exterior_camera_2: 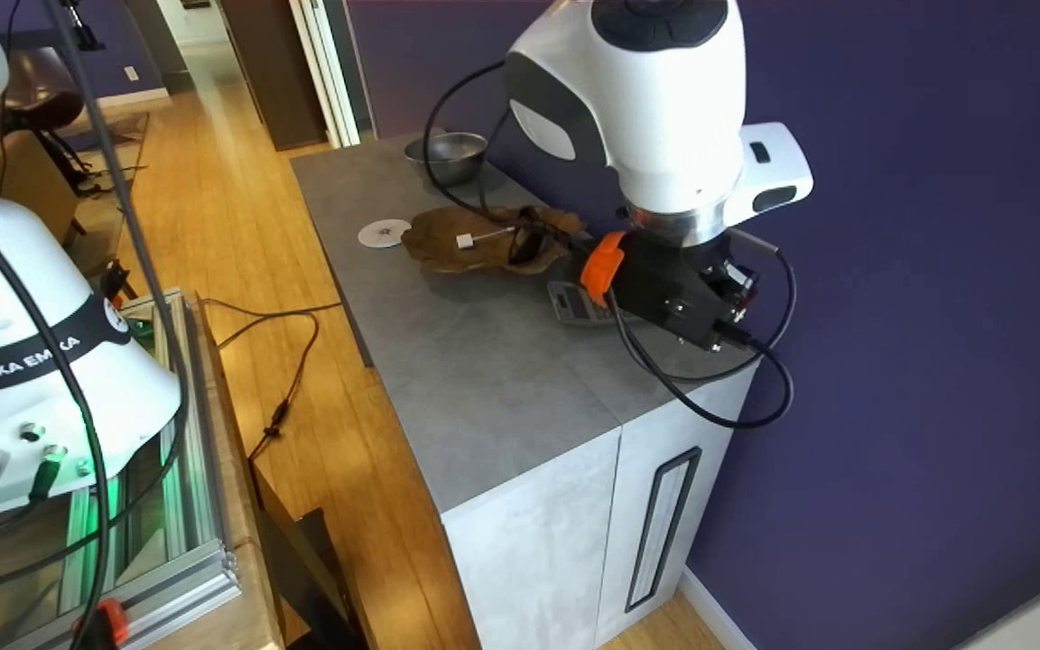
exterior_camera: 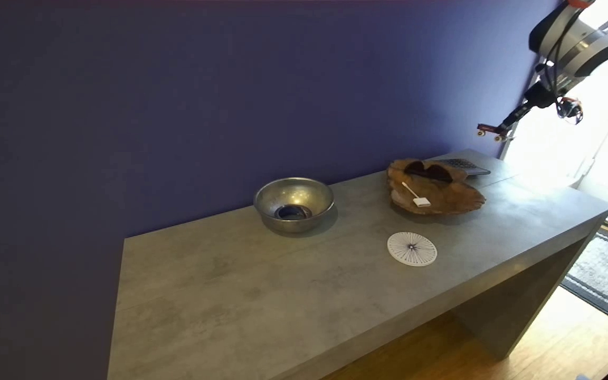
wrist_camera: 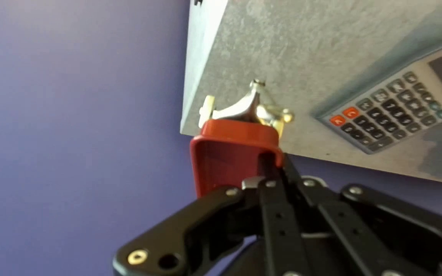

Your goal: Put the wagon in the silver bowl

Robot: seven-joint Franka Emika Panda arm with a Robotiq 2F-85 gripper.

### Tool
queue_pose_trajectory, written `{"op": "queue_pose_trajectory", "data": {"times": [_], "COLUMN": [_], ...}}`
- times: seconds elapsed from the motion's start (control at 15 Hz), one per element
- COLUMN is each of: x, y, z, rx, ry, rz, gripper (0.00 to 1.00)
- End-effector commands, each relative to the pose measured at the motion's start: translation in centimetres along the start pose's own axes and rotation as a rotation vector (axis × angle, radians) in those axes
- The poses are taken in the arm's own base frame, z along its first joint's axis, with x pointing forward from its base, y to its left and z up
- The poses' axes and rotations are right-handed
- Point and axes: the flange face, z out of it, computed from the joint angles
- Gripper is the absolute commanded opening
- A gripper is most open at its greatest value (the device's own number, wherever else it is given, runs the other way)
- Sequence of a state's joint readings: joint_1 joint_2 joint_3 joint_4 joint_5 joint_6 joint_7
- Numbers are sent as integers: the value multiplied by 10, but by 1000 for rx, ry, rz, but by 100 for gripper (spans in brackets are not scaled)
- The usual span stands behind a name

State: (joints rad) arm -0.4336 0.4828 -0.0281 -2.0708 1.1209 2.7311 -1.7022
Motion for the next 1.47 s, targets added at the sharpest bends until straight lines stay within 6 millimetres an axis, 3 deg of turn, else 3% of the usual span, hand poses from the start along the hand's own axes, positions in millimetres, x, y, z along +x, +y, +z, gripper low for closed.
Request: {"op": "queue_pose_trajectory", "data": {"times": [0.0,0.27,0.47,0.67,0.73,0.87,1.13,1.27,1.33,1.4], "x": [-14,-26,-34,-43,-31,-31,-34,-22,-13,-8], "y": [-22,-66,-117,-175,-138,-152,-141,-180,-212,-227], "z": [-77,-136,-159,-163,-152,-153,-151,-150,-153,-154], "rx": [164,364,503,543,536,549,542,486,478,468], "ry": [9,20,0,-51,-28,-29,-30,9,21,19], "rz": [-111,-239,-339,-434,-376,-391,-370,-480,-546,-598], "gripper": [1,1,1,1,1,5,1,1,1,1]}}
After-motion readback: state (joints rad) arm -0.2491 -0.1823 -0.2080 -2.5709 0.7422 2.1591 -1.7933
